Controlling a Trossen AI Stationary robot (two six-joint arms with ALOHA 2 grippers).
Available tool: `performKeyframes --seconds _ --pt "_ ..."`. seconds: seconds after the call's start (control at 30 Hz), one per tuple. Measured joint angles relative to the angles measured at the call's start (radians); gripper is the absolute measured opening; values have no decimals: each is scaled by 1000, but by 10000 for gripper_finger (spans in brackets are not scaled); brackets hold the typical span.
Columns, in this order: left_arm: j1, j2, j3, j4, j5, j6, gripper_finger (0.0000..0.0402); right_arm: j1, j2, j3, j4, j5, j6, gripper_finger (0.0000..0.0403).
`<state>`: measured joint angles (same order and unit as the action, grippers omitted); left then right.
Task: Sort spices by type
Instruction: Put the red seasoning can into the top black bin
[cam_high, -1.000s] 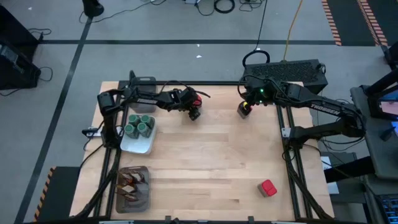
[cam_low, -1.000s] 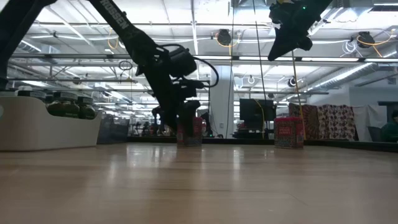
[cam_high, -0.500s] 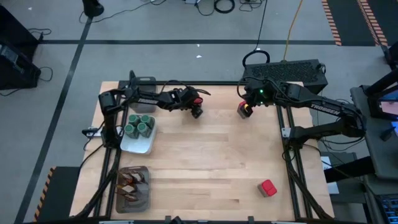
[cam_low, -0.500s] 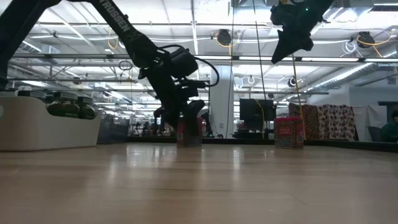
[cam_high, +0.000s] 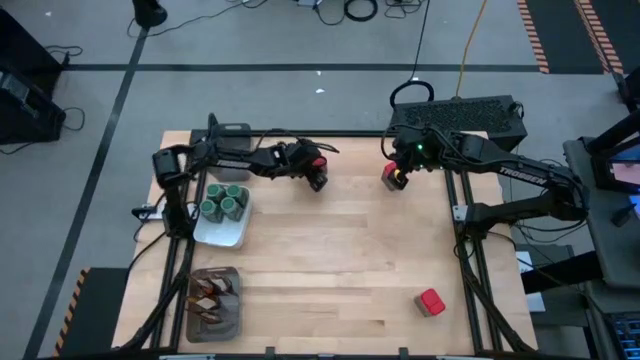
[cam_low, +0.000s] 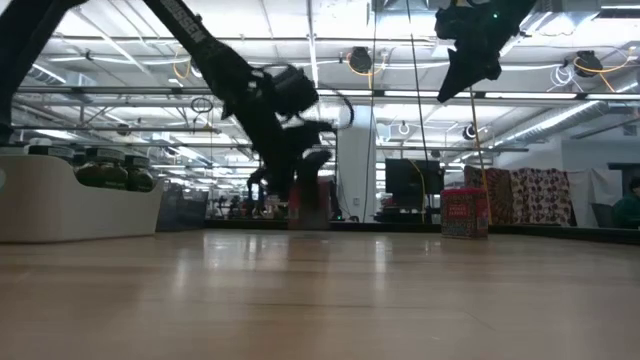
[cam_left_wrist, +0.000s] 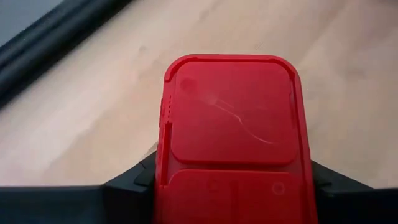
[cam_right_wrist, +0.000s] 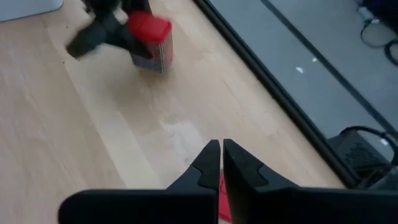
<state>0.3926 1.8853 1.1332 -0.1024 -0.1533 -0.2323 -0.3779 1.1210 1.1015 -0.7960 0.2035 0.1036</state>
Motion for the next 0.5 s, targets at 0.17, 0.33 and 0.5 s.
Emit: performKeyframes --seconds 0.17,0.33,0.5 --pt "-3 -121 0 -3 16 -31 201 0 0 0 -6 -44 39 0" --pt "-2 -312 2 -149 -15 -116 201 0 0 0 91 -50 32 0" --pt "24 -502 2 -450 -249 -276 201 0 0 0 178 -53 15 0"
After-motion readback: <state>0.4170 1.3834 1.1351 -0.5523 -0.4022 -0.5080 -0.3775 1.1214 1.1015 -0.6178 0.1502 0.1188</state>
